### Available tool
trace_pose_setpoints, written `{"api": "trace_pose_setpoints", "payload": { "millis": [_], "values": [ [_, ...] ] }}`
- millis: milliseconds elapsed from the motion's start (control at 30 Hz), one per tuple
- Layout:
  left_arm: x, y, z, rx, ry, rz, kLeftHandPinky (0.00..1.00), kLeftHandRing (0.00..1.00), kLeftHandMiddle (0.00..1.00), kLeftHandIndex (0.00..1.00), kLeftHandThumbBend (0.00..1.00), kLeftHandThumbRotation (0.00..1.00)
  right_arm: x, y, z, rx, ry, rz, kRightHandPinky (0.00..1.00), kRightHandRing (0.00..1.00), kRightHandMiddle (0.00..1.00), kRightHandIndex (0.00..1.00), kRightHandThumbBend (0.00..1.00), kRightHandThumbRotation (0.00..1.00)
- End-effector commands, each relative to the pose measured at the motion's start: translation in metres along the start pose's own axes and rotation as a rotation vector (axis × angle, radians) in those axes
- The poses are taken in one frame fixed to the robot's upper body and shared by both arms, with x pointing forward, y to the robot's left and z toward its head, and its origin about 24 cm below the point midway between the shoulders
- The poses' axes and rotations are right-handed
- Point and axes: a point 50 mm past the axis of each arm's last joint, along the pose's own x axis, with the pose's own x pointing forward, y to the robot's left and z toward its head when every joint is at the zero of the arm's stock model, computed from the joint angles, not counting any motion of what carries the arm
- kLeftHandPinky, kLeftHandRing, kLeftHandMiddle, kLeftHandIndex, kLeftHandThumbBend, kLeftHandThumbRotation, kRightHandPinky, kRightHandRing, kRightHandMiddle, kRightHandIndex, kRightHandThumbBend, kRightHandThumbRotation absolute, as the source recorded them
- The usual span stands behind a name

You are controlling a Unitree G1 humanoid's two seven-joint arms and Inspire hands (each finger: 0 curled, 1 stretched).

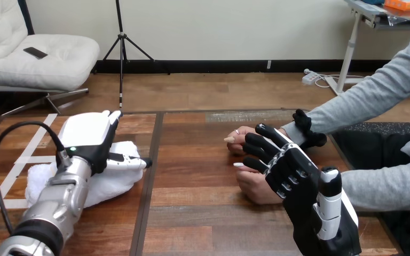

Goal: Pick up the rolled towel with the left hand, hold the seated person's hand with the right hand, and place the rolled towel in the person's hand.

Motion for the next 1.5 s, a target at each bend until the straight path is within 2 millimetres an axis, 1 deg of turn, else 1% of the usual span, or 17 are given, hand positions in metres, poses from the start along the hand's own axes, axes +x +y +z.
{"api": "trace_pose_setpoints", "payload": {
  "millis": [0,167,1067,1267,1467],
  "values": [
    [0.0147,0.0290,0.0107,0.018,-0.027,0.065,0.91,0.93,0.96,0.94,0.96,0.74,0.0135,-0.0011,0.0101,-0.020,-0.078,0.020,0.86,0.87,0.86,0.86,0.90,1.00],
    [0.0149,0.0284,0.0108,0.023,-0.025,0.044,0.92,0.93,0.96,0.95,0.96,0.74,0.0132,-0.0010,0.0103,-0.020,-0.077,0.018,0.86,0.87,0.85,0.86,0.90,1.00],
    [0.0159,0.0266,0.0112,0.021,-0.024,-0.082,0.96,0.94,0.96,0.96,1.00,0.80,0.0134,-0.0006,0.0106,-0.023,-0.083,0.024,0.87,0.87,0.85,0.86,0.88,1.00],
    [0.0163,0.0272,0.0113,0.018,-0.024,-0.110,0.95,0.93,0.95,0.95,1.00,0.79,0.0136,-0.0004,0.0107,-0.023,-0.085,0.023,0.87,0.87,0.85,0.86,0.88,1.00],
    [0.0171,0.0283,0.0117,0.023,-0.019,-0.134,0.92,0.91,0.93,0.93,1.00,0.78,0.0137,-0.0007,0.0108,-0.023,-0.085,0.025,0.86,0.87,0.85,0.86,0.88,1.00]
  ]
}}
